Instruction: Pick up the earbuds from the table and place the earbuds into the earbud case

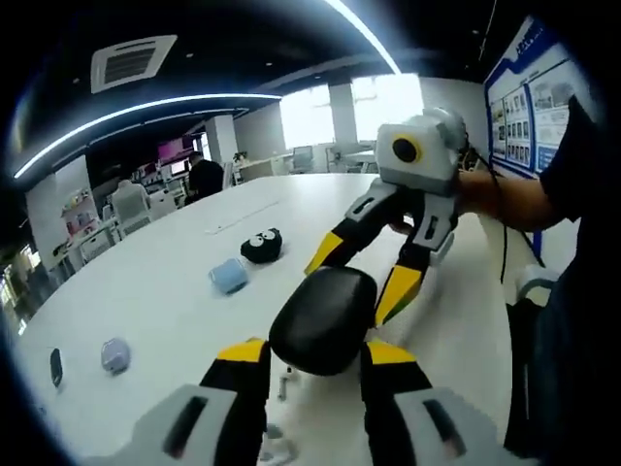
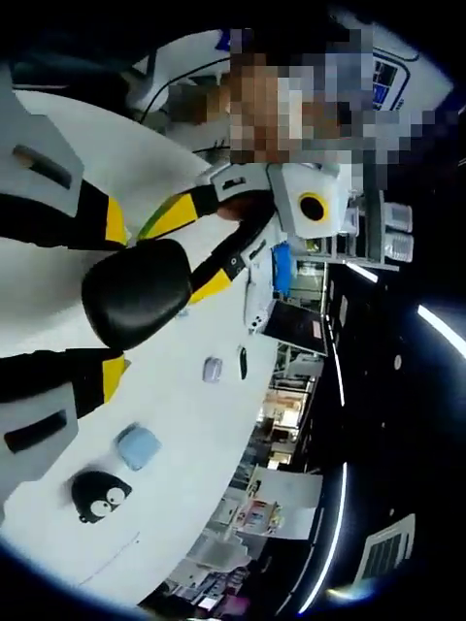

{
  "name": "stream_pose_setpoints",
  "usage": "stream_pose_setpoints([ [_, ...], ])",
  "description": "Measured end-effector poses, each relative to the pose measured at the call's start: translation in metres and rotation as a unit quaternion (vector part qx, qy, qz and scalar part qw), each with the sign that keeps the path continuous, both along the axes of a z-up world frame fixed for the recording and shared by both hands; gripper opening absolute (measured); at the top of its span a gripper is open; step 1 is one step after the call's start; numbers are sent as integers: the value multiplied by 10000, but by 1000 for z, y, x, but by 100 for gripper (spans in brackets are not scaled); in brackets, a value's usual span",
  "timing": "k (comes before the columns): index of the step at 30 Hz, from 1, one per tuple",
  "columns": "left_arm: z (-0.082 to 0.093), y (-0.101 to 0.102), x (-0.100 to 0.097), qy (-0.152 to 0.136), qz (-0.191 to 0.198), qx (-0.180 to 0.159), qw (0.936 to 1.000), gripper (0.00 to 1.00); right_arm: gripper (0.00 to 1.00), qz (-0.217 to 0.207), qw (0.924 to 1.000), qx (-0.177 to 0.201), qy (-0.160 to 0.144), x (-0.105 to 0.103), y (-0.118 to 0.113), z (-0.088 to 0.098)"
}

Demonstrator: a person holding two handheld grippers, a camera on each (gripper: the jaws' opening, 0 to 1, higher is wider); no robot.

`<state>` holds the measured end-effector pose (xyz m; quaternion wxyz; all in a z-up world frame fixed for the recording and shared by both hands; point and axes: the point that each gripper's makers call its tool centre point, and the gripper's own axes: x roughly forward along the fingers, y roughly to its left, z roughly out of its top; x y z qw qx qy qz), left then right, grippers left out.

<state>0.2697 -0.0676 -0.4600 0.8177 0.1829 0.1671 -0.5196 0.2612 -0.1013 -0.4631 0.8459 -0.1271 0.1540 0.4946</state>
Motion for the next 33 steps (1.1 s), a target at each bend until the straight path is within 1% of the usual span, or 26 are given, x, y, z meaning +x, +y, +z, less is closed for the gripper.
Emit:
stream_pose_setpoints([
  [2, -1, 7, 17, -47, -18, 104, 9999, 39, 38, -35, 10000, 37, 28, 16, 7, 1],
  [4, -5, 16, 35, -82, -60, 307, 9995, 39, 38, -59, 9999, 100, 83, 31, 14, 2],
  [8, -9, 24, 65, 18, -47, 321, 9995, 39, 38, -114, 9998, 17, 154, 61, 24, -3],
  [13, -18, 29, 96, 99, -11, 343, 9994, 39, 38, -174, 9996, -97, 198, 92, 31, -11],
  [14, -19, 30, 98, 102, -5, 347, 9993, 39, 38, -181, 9996, -105, 196, 94, 32, -11],
  [15, -22, 31, 108, 112, 9, 381, 9992, 39, 38, -216, 9994, -146, 218, 104, 33, -14],
  [16, -24, 31, 113, 118, 14, 406, 9991, 39, 38, -227, 9994, -157, 220, 107, 33, -15],
  [17, -25, 31, 119, 130, 18, 428, 9990, 39, 38, -250, 9993, -181, 234, 117, 34, -18],
  [18, -26, 32, 121, 132, 17, 435, 9990, 39, 38, -258, 9992, -195, 248, 121, 35, -20],
  [20, -31, 33, 135, 233, 10, 499, 9985, 39, 38, -265, 9990, -228, 274, 129, 36, -22],
  [26, -38, 34, 157, 222, 45, 695, 9973, 39, 38, -344, 9976, -504, 316, 153, 40, -29],
  [29, -44, 35, 166, 277, 81, 773, 9966, 39, 38, -407, 9965, -644, 332, 160, 41, -34],
  [31, -48, 35, 170, 260, 78, 841, 9961, 39, 38, -456, 9953, -735, 430, 164, 40, -38],
  [33, -46, 35, 174, 253, 111, 795, 9965, 40, 38, -529, 9945, -732, 526, 169, 39, -39],
])
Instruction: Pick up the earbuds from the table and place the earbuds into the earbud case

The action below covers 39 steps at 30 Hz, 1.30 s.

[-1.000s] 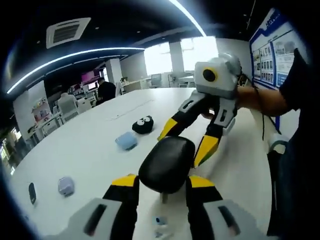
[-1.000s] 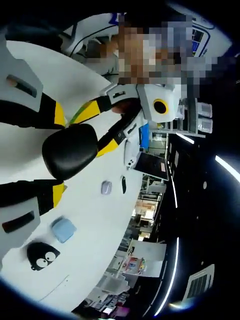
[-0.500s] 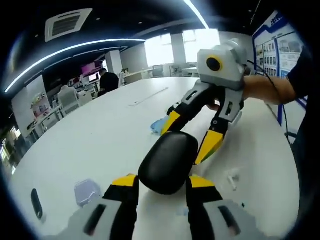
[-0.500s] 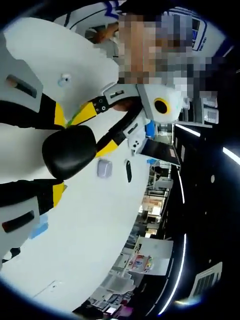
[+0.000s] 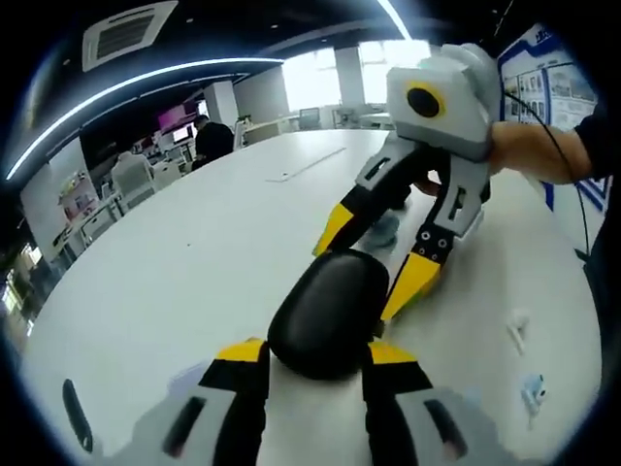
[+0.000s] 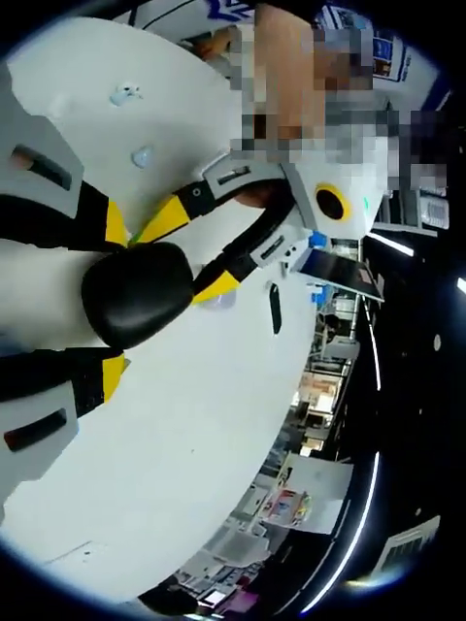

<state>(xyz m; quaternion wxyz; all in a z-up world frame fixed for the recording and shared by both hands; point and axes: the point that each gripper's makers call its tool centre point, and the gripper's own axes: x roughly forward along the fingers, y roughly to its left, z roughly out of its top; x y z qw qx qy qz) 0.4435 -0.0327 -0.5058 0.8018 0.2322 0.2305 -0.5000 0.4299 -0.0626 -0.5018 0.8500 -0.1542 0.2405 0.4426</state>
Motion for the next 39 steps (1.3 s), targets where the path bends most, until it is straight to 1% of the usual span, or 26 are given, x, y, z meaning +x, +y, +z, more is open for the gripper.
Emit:
stream_pose_setpoints([
  [4, -1, 2, 4, 70, 32, 17, 10000, 40, 38, -62, 9999, -40, 91, 4, 0, -1],
  [7, -2, 3, 6, 193, 90, 8, 9998, 40, 38, -81, 9998, -82, 176, 7, 1, -2],
  [8, -3, 3, 6, 319, 170, -41, 9993, 41, 38, -74, 9997, -95, 221, 7, 2, -3],
  [11, -4, 4, 8, 351, 228, -54, 9991, 41, 38, -87, 9994, -80, 317, 10, 1, -5],
  [14, -5, 3, 8, 421, 279, -86, 9987, 43, 38, -23, 9991, -199, 366, 9, 2, -9],
  [16, -5, 3, 7, 472, 312, -107, 9983, 44, 38, -5, 9991, -208, 363, 9, 2, -8],
  [19, 0, 3, 5, 494, 369, -219, 9979, 46, 39, -6, 9994, -184, 301, 9, 2, -3],
  [21, 8, 4, 3, 436, 432, -327, 9976, 47, 41, -24, 9996, -180, 232, 9, -2, 4],
  [23, 15, 5, 1, 372, 504, -419, 9972, 50, 41, -29, 9997, -184, 127, 6, -7, 12],
  [25, 21, 7, -2, 324, 552, -508, 9967, 51, 41, -84, 9999, -111, -10, 3, -15, 25],
  [26, 25, 8, -4, 299, 571, -571, 9963, 51, 41, -147, 9998, -63, -111, 1, -23, 33],
  [28, 30, 10, -11, 269, 617, -724, 9951, 51, 41, -225, 9995, -23, -207, -6, -37, 44],
  [30, 34, 11, -19, 243, 629, -801, 9945, 52, 41, -317, 9990, 17, -302, -16, -53, 53],
  [34, 42, 12, -47, 245, 635, -1048, 9922, 53, 41, -489, 9977, 99, -461, -40, -83, 66],
  [35, 44, 12, -54, 243, 654, -1108, 9914, 53, 41, -518, 9971, 130, -534, -50, -93, 71],
  [36, 48, 11, -64, 230, 675, -1202, 9902, 54, 41, -544, 9968, 139, -562, -55, -98, 72],
  [39, 57, 8, -87, 240, 719, -1493, 9859, 56, 40, -619, 9957, 212, -653, -81, -119, 76],
])
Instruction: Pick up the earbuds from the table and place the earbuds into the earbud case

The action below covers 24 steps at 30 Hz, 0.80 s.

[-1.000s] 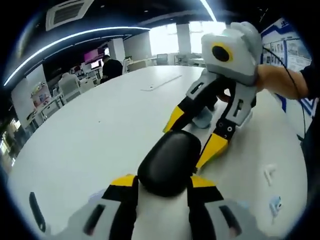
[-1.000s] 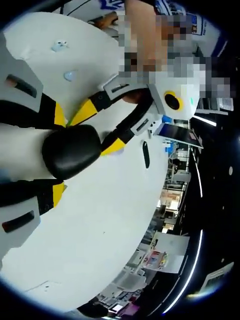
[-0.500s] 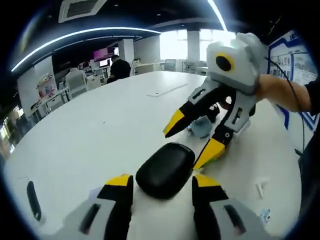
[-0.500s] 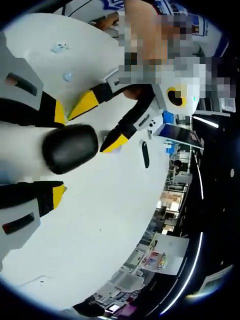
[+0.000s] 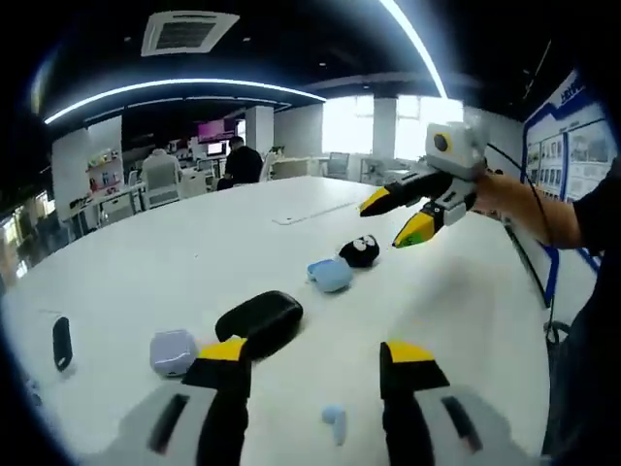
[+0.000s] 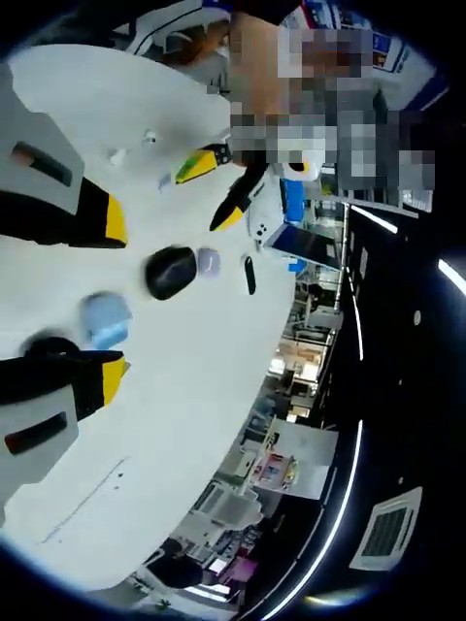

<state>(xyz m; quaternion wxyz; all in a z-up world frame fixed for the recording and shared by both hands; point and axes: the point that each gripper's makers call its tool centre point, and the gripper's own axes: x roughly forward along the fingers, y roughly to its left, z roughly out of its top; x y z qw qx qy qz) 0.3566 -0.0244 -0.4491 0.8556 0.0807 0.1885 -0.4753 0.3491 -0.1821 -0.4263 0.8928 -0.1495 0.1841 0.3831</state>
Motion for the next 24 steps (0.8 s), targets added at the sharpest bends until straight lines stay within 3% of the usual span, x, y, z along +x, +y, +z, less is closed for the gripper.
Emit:
stream_pose_setpoints([
  [7, 12, -8, -47, -109, 170, -437, 9988, 61, 40, -202, 9995, 185, -123, -51, -35, 0],
  [11, 12, -16, -81, -143, 296, -671, 9972, 61, 40, -356, 9977, 536, -213, -83, -51, 5],
  [17, 2, -21, -123, -151, 560, -840, 9948, 62, 39, -584, 9947, 810, -239, -113, -74, 3],
  [24, -6, -21, -154, -28, 735, -846, 9937, 62, 38, -844, 9901, 1108, -164, -126, -94, -2],
])
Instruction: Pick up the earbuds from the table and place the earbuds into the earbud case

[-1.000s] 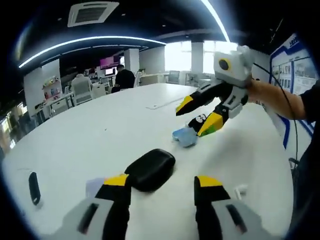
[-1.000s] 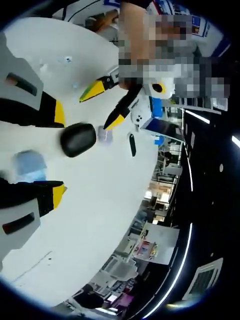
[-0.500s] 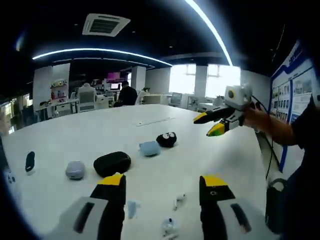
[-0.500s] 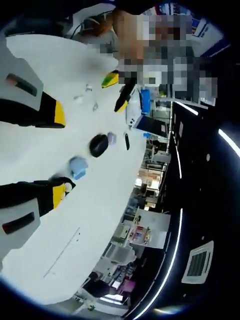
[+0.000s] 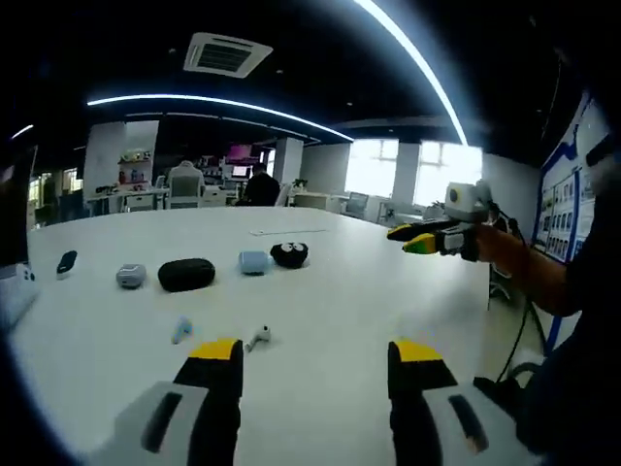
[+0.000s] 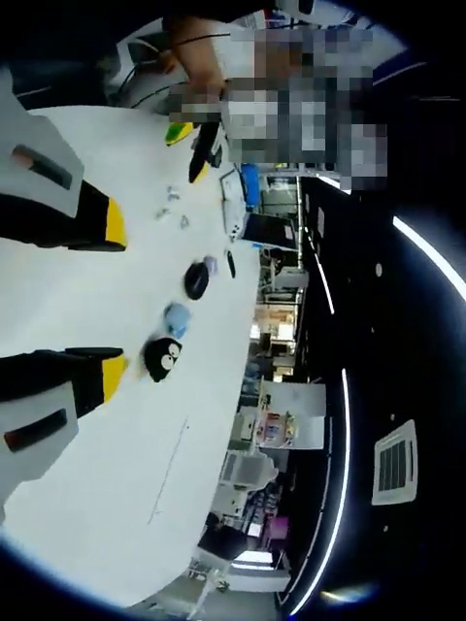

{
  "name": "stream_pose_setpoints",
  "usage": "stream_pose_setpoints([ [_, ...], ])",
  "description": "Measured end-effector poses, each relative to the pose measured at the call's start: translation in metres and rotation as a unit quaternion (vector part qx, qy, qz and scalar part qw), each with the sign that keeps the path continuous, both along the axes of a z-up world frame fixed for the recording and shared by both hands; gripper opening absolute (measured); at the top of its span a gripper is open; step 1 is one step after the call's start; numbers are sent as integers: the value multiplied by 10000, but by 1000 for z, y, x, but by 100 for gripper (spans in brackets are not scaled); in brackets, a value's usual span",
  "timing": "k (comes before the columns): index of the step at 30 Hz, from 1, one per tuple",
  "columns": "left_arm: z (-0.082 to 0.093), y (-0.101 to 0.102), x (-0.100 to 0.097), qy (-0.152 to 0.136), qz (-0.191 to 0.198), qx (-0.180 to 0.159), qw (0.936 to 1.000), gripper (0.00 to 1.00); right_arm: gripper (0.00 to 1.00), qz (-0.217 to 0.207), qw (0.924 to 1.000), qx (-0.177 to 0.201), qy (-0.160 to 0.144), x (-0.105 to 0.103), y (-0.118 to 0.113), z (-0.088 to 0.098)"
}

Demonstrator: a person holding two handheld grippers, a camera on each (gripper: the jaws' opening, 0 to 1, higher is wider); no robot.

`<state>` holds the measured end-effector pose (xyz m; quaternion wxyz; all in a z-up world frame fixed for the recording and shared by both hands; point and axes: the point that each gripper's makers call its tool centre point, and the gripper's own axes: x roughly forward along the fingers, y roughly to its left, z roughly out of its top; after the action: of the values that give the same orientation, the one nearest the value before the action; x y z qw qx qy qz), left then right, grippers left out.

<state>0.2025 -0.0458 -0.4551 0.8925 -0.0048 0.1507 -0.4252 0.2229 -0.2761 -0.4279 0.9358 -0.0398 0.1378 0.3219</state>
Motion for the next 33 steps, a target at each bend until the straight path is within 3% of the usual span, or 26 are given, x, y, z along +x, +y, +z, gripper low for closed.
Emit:
stream_pose_setpoints([
  [4, 1, 1, -3, 44, 48, -21, 10000, 62, 37, 22, 10000, -5, 56, 5, -3, 0],
  [8, 0, 5, -3, -38, 62, 235, 9997, 62, 35, 196, 9995, -200, 114, 21, -1, 5],
  [15, 17, 14, -1, -185, 136, 186, 9996, 62, 31, 490, 9975, -478, 179, 52, 14, 10],
  [22, 20, 26, 2, -132, 225, 74, 9996, 62, 28, 1009, 9914, -741, 384, 97, 47, 16],
  [33, 14, 44, 0, -42, 386, -120, 9992, 62, 24, 1378, 9760, -1337, 1024, 174, 81, -10],
])
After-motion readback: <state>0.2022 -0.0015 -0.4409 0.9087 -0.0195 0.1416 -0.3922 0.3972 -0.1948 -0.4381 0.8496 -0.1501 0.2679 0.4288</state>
